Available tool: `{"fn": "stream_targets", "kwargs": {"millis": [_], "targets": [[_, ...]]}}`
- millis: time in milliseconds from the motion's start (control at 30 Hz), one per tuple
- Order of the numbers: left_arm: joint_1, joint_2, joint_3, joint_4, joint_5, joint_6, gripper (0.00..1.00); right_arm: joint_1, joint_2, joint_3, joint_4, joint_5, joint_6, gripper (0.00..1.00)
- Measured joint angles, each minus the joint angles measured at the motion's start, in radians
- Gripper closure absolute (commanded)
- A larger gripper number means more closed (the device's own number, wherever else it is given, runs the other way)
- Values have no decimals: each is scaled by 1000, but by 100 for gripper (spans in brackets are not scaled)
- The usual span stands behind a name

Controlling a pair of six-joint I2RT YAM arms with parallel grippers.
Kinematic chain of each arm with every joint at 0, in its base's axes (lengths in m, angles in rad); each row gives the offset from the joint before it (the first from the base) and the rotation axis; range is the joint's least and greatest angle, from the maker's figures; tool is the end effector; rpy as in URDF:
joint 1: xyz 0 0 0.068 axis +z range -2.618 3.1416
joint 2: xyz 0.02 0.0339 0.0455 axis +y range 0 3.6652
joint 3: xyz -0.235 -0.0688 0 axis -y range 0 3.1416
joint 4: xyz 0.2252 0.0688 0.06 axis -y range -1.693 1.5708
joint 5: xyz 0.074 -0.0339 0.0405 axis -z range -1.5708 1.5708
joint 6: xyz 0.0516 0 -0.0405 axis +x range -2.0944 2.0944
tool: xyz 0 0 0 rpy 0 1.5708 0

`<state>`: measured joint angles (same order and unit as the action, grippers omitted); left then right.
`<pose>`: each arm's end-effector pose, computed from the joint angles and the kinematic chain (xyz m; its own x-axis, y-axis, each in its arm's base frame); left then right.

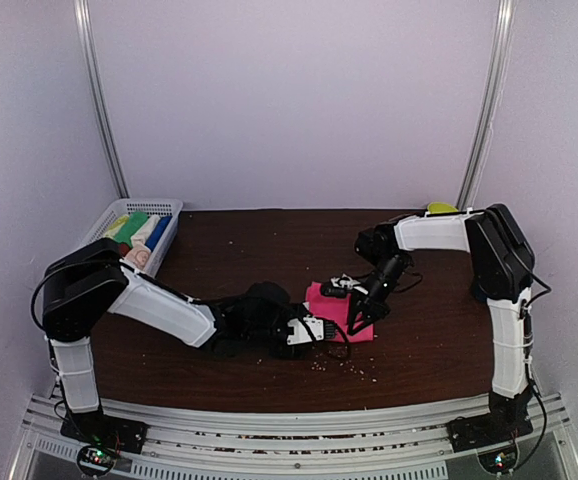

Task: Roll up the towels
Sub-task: Roll the towel at the center of the board.

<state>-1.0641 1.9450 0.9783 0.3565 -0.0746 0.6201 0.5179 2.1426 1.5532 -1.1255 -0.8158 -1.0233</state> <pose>0.1907 -0.3356 0.1091 0.2631 0.7200 -0.6421 0.8471 0.1461 0.5110 0.2873 0.2069 0.1276 -0.2355 -0.8076 -0.5406 -0.8635 -0.0814 0.4978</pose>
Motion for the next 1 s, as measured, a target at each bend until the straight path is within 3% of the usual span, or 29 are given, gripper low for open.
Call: {"fn": "stream_targets", "kwargs": {"millis": [233,633,900,1000], "targets": [[-22,-50,-112,126,-22,24,31,-5,5,2,-19,-2,-4,88],[-38,2,-48,134,-42,75,30,-10,14,11,-63,-4,-29,88],[-40,55,11,95,-39,95,39,-12,18,11,-72,-8,-29,88],[-42,83,36,78,-36,100,51,-12,18,11,-72,-8,-30,88]]}}
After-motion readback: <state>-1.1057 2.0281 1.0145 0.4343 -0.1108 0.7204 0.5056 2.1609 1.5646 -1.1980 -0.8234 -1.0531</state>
